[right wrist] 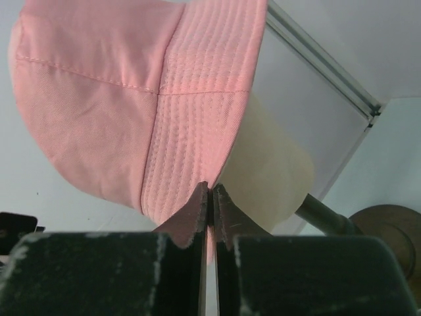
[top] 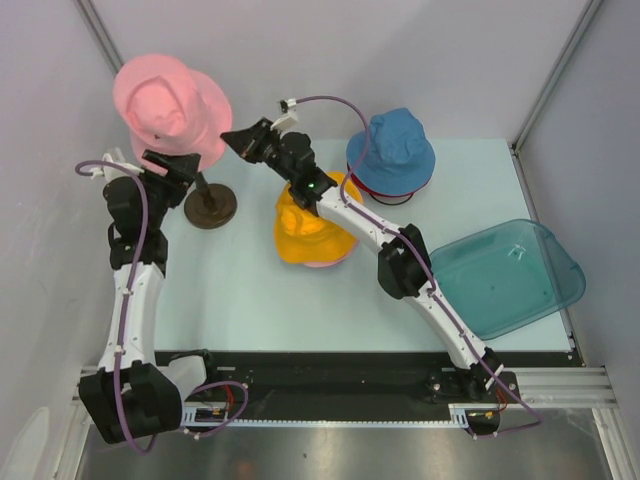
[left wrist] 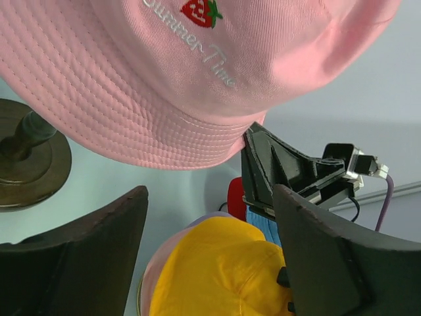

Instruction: Stack the hats

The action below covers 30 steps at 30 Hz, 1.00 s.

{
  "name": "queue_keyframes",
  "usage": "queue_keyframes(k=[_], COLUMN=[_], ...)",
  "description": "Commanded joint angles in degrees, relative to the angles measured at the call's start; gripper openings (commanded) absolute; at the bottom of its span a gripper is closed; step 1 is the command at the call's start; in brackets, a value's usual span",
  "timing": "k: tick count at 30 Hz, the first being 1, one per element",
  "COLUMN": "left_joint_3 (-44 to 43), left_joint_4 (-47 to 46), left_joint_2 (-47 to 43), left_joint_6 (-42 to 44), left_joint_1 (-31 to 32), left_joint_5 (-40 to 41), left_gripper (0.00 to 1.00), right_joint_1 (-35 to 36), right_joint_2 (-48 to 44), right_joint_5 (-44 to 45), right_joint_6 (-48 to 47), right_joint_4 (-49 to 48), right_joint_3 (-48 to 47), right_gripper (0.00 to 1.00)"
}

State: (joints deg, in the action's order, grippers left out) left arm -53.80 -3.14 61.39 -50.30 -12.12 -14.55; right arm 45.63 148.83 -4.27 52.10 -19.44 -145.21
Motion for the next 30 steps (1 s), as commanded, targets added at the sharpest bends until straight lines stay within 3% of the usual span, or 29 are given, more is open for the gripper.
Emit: queue_keyframes(k=[1, 12, 19, 21, 22, 25, 30], left_joint_3=[-3.3, -6.0, -8.6, -10.4, -11.1, -13.0, -14.4], left_joint_4=[0.7, 0.9, 0.5, 1.5, 2.2, 5.8, 10.7], left_joint_2=[-1.0, 0.0, 1.0, 1.0, 0.9, 0.4, -1.8], left_joint_6=[1.4, 1.8, 0.6, 1.3, 3.0, 6.8, 10.9], left_joint_1=[-1.4, -1.9, -4.9, -5.3, -5.3, -5.3, -5.3], left_joint_5=[0.3, 0.0, -0.3, -0.4, -0.2, 1.1, 5.0], left_gripper=[0.85, 0.92, 0.95, 0.96, 0.97, 0.98, 1.0], right_joint_1=[-0.2, 0.1, 1.0, 1.0, 1.0, 0.8, 0.6], right_joint_2=[-0.2, 0.5, 0.9, 0.8, 0.3, -2.2, -6.0], right_joint_5=[4.1, 11.5, 12.0, 11.0, 10.1, 7.7, 6.6], right_joint_6=[0.8, 4.4, 4.6, 4.7, 4.5, 3.5, -0.8], right_joint_4=[4.6, 9.9, 8.1, 5.7, 4.7, -1.9, -4.8], right_joint_3=[-2.3, -2.9, -2.3, -1.1, -0.6, 3.5, 7.0], right_gripper=[0.0, 0.0, 0.02, 0.09, 0.21, 0.41, 0.58])
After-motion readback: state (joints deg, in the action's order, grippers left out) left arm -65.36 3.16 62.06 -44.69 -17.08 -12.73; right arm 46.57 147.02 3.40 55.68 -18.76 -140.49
